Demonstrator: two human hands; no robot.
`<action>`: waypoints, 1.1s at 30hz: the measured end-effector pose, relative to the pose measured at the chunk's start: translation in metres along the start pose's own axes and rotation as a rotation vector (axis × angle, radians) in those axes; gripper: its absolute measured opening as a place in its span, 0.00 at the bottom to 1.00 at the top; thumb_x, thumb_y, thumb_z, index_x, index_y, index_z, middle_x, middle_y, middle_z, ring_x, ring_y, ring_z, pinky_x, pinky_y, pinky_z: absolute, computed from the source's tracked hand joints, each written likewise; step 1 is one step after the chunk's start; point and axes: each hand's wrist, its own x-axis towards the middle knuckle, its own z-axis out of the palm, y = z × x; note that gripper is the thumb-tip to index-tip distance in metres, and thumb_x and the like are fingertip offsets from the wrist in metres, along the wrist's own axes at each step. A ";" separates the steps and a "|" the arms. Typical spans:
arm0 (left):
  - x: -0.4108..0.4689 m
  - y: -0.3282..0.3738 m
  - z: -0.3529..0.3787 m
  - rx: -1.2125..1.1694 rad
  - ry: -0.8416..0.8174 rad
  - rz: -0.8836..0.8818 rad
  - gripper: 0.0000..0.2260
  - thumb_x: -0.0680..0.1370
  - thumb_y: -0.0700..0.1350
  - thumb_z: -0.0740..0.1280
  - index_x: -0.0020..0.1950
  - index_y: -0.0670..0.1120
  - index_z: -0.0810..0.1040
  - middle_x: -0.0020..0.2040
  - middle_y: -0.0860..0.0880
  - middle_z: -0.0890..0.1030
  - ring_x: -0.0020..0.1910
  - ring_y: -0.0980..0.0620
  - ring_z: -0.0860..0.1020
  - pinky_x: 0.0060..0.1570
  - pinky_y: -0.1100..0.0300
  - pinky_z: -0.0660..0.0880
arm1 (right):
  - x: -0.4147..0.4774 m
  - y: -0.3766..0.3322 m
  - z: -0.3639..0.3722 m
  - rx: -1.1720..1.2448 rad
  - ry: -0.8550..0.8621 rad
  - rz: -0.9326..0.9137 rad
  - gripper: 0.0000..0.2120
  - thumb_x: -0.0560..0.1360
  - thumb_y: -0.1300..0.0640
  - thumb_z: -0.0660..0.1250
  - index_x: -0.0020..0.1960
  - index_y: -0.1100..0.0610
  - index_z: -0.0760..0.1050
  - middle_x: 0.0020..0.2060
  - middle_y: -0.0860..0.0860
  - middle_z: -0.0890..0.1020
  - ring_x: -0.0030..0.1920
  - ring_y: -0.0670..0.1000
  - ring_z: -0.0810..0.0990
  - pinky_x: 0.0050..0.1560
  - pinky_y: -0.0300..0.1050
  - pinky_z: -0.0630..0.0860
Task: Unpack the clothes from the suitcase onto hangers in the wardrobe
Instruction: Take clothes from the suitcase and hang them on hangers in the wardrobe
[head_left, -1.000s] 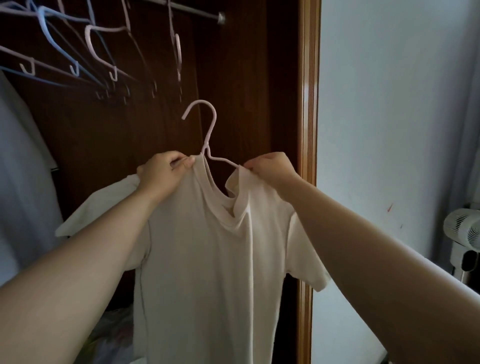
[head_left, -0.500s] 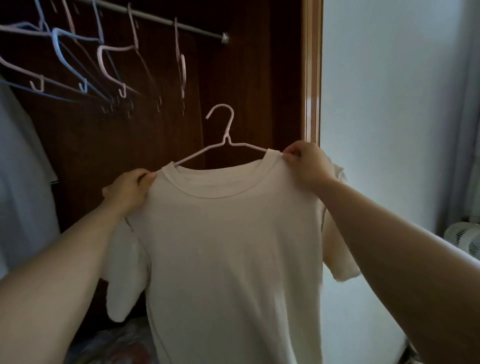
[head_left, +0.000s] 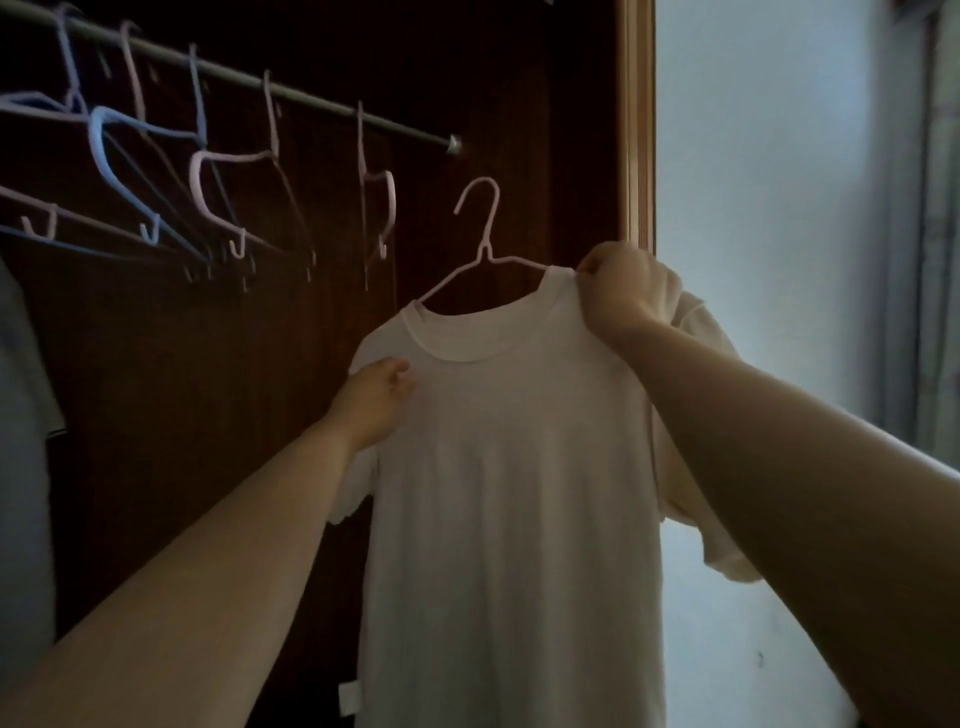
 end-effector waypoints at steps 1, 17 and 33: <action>0.008 0.002 0.002 -0.022 0.007 0.031 0.18 0.83 0.49 0.56 0.70 0.43 0.70 0.69 0.44 0.72 0.66 0.46 0.72 0.60 0.60 0.66 | 0.010 -0.008 0.002 -0.014 0.020 -0.012 0.12 0.79 0.59 0.58 0.51 0.52 0.80 0.44 0.50 0.81 0.41 0.51 0.73 0.45 0.46 0.65; 0.128 0.018 0.036 -0.215 0.065 0.187 0.15 0.78 0.41 0.65 0.64 0.40 0.75 0.61 0.43 0.78 0.60 0.45 0.77 0.61 0.53 0.73 | 0.137 -0.109 0.059 -0.115 0.204 -0.129 0.12 0.77 0.67 0.57 0.50 0.57 0.77 0.45 0.53 0.80 0.45 0.55 0.78 0.41 0.48 0.68; 0.124 0.001 0.058 -0.239 -0.007 0.137 0.15 0.81 0.41 0.59 0.68 0.42 0.72 0.65 0.44 0.75 0.62 0.47 0.75 0.64 0.55 0.71 | 0.134 -0.107 0.097 -0.185 0.099 -0.153 0.09 0.76 0.68 0.58 0.48 0.59 0.76 0.44 0.55 0.79 0.47 0.57 0.79 0.41 0.49 0.69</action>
